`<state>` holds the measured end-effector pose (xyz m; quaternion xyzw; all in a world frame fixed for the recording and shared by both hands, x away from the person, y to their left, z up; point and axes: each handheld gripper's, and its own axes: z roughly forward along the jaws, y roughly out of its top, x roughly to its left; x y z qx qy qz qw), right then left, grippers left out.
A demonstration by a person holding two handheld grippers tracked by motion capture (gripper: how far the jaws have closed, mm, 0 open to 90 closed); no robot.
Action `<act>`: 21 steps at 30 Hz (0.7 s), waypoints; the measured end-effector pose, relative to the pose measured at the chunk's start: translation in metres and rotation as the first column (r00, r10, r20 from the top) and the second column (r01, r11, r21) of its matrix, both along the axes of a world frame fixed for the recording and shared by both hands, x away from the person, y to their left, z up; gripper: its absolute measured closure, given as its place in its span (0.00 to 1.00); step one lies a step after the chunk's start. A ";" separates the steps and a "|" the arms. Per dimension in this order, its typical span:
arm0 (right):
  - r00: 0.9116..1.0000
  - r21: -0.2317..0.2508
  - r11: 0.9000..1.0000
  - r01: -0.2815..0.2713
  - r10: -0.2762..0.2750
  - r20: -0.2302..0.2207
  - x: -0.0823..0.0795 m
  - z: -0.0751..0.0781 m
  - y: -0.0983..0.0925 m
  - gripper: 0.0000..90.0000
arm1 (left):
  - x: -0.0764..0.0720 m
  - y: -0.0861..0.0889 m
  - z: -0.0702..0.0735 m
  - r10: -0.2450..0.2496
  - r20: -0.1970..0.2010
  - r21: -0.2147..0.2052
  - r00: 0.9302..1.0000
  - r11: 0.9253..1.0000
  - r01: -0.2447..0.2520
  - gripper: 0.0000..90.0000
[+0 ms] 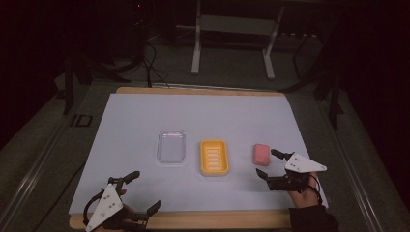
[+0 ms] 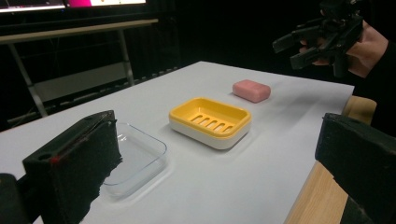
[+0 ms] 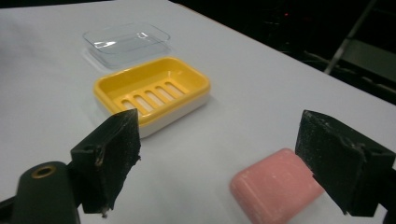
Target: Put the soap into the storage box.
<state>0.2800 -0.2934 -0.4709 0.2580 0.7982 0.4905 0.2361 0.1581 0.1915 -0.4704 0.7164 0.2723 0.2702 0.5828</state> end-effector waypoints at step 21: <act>0.977 -0.112 0.972 0.208 -0.213 -0.029 0.009 0.003 -0.007 0.17 | 0.002 -0.001 -0.002 0.010 -0.014 0.017 1.000 1.000 -0.010 0.00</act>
